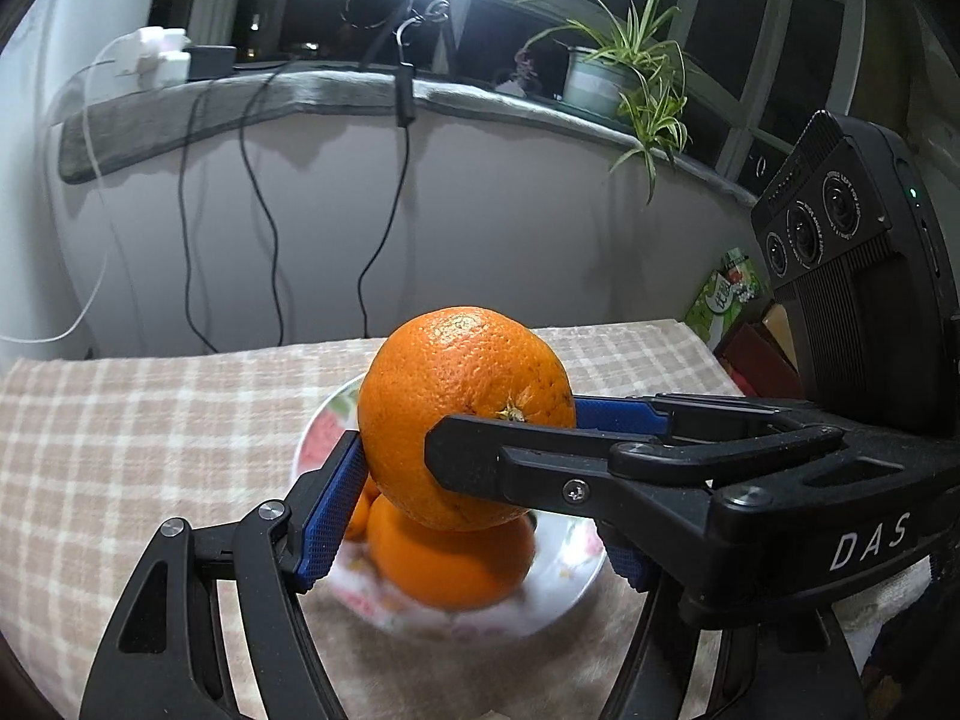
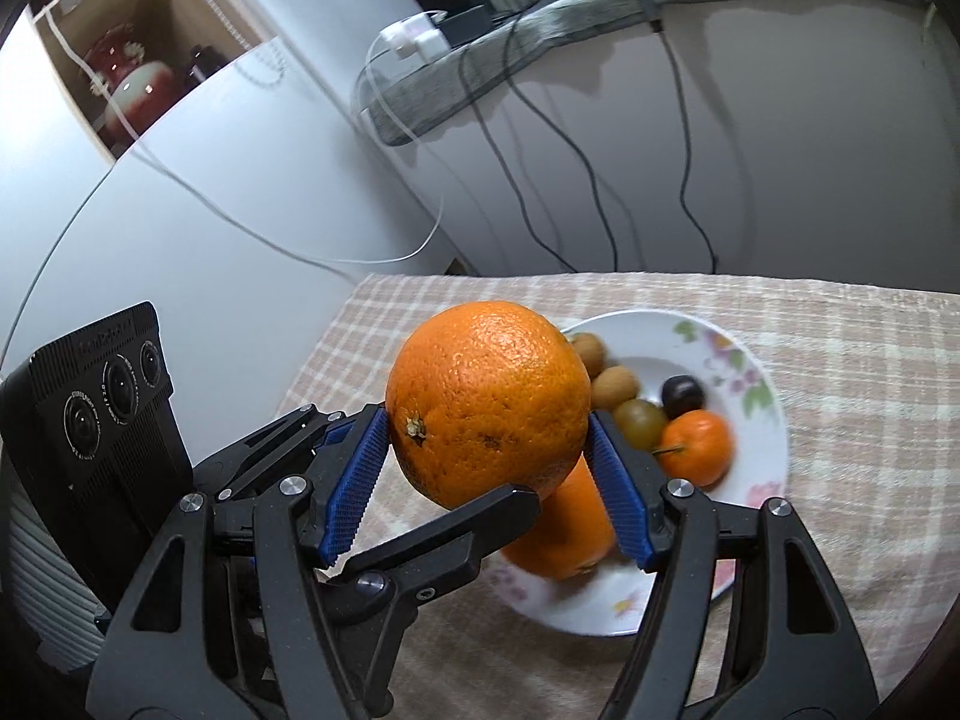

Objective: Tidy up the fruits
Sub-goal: 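Lift and carry the large mandarin with the right gripper over the plate, then lower the mandarin onto the fruit pile and open the right gripper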

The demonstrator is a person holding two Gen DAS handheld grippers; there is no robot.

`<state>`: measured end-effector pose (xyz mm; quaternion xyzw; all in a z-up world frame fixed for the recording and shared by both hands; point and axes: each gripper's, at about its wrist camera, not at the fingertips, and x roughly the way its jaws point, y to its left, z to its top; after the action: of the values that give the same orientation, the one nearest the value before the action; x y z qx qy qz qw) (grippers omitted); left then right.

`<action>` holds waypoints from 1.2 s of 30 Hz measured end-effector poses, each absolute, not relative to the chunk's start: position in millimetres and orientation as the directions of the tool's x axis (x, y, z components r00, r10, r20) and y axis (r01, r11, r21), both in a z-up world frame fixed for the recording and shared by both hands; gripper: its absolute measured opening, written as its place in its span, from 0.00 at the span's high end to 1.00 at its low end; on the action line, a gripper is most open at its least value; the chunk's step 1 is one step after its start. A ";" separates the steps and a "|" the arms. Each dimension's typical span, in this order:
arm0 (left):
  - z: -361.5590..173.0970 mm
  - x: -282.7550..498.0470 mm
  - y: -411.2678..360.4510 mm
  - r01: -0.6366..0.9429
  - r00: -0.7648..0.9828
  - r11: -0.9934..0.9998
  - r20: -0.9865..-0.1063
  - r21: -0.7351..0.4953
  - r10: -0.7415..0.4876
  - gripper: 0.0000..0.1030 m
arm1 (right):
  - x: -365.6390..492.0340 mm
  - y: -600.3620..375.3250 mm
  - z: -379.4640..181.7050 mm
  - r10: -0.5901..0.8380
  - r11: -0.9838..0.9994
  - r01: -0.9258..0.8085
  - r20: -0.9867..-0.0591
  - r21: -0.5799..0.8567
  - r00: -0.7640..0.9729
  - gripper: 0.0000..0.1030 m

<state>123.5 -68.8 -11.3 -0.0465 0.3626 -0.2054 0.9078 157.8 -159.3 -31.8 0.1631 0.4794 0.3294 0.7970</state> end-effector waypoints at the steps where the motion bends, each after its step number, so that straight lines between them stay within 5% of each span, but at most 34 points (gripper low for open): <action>1: -11.4 126.6 -71.4 0.342 0.650 0.910 -0.641 -0.233 -0.408 0.32 | 161.3 -163.1 -33.2 0.681 0.730 -0.360 -0.656 0.580 0.325 0.32; 36: -37.7 187.7 -98.0 0.337 0.570 0.913 -0.721 -0.231 -0.394 0.32 | 215.4 -189.7 -73.2 0.680 0.733 -0.257 -0.676 0.629 0.285 0.32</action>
<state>187.7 -98.0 -37.7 -0.0339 0.4150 -0.2064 0.8855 215.4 -189.7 -73.2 0.2048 0.5160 0.3023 0.7749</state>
